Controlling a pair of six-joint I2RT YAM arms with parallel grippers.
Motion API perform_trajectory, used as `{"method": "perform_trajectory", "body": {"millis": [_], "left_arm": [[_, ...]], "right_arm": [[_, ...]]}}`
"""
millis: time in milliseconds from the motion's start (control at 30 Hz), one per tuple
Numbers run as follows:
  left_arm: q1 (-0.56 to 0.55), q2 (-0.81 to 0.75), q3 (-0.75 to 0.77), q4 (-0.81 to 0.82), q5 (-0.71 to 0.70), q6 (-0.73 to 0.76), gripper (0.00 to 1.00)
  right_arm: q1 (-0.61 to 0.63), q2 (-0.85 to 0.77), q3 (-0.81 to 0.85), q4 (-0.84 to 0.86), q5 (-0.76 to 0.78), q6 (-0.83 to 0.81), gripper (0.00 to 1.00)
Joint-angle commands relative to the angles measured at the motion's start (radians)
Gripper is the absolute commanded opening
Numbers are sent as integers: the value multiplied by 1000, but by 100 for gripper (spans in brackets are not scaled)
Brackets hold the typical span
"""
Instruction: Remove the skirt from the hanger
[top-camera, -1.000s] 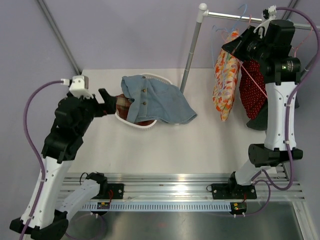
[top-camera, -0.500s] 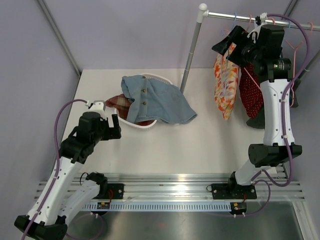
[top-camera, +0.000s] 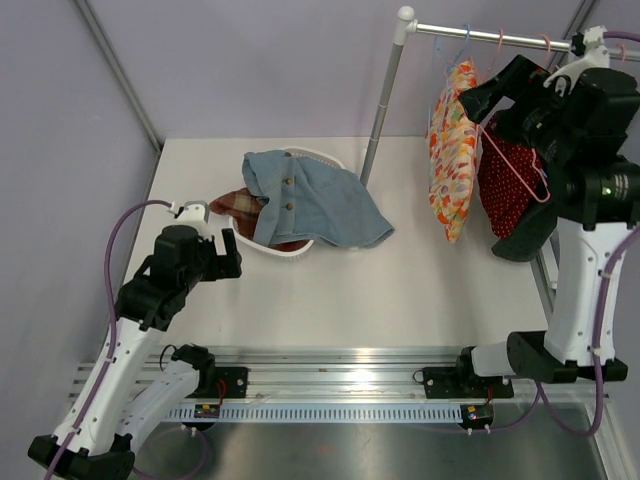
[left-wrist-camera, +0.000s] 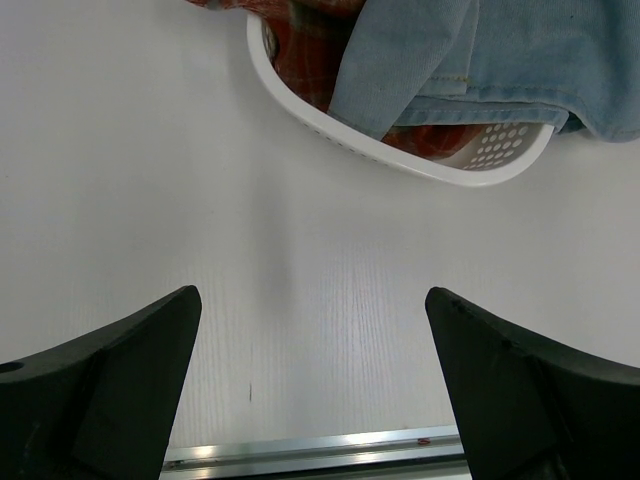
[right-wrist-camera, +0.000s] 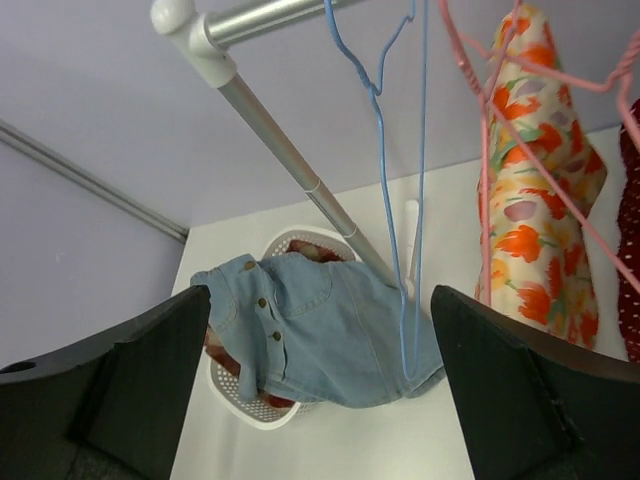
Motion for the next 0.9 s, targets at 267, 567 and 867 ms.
{"method": "perform_trajectory", "body": {"millis": [267, 567, 867], "left_arm": [[-1, -32, 3, 54, 24, 4, 99], [-1, -32, 1, 56, 29, 4, 99], [-1, -27, 0, 56, 30, 6, 99]], "right_arm": [[6, -36, -164, -10, 212, -108, 91], [6, 21, -203, 24, 221, -113, 69], [5, 33, -258, 76, 238, -116, 58]]}}
